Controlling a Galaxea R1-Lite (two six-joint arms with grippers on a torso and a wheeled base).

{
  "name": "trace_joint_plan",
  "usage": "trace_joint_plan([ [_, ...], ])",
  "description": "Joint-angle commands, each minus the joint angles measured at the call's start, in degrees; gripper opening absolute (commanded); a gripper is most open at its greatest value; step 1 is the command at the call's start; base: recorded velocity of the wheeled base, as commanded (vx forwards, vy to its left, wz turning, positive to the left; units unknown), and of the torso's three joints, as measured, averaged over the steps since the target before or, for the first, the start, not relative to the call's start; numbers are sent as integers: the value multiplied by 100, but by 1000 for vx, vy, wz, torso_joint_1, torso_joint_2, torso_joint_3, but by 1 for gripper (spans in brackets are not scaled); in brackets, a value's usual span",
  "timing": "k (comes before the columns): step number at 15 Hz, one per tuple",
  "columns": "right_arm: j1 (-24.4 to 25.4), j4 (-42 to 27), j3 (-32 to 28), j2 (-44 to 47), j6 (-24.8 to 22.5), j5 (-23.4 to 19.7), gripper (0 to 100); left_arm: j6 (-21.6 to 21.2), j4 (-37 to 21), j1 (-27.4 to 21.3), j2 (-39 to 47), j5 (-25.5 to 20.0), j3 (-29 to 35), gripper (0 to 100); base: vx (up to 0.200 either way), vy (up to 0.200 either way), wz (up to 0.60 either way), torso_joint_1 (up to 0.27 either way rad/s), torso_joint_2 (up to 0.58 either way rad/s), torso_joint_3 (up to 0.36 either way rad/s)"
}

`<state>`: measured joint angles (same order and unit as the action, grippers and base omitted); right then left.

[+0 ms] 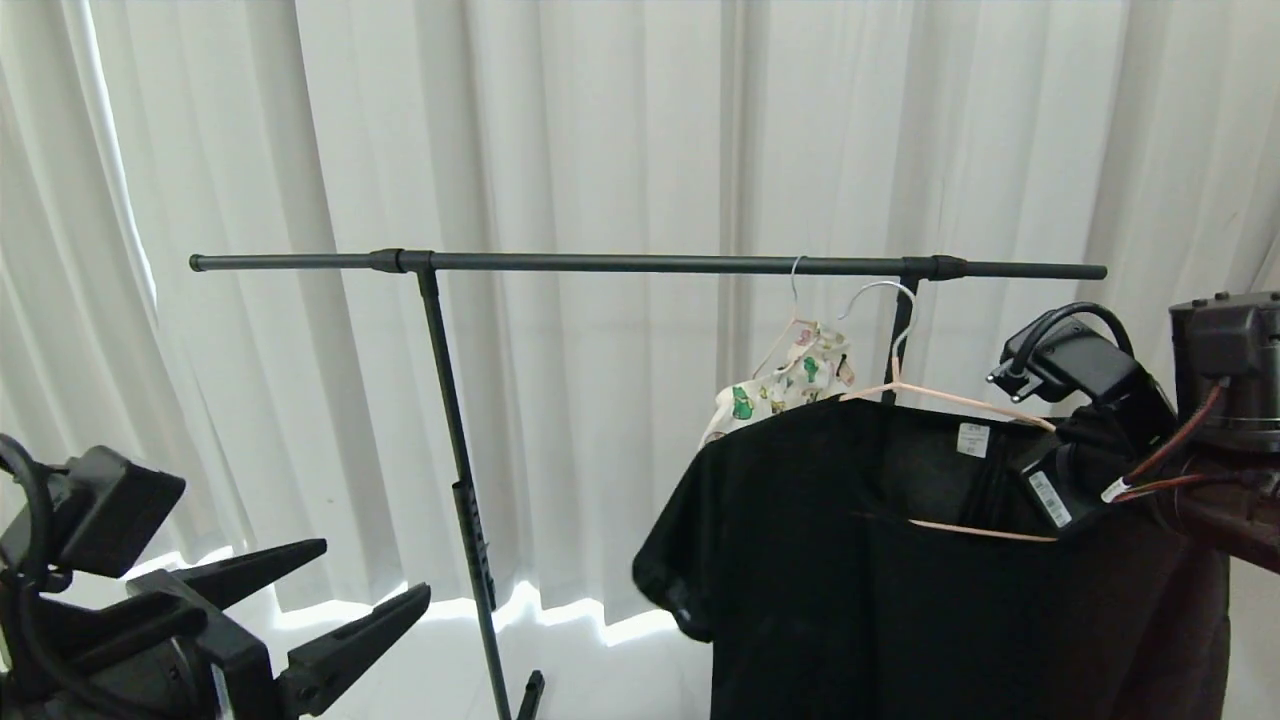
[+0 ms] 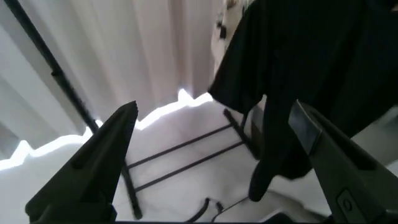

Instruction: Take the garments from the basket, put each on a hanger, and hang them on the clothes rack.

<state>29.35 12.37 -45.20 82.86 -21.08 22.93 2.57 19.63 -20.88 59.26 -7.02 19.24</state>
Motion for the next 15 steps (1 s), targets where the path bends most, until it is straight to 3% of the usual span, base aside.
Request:
trace_joint_plan([
  [1,-264,11,-15,248,-2,335,0,-134,-3,-135,657,860,151,100,0,0,0,0,0,0],
  [3,-308,28,-15,319,16,546,0,-565,6,-241,938,1379,124,100,0,0,0,0,0,0],
  [7,-176,28,11,310,183,546,0,-1277,15,-381,938,1405,133,100,0,0,0,0,0,0],
  [15,0,28,3,345,288,546,0,-1453,24,-381,965,1405,274,100,0,175,0,-1,0,1],
])
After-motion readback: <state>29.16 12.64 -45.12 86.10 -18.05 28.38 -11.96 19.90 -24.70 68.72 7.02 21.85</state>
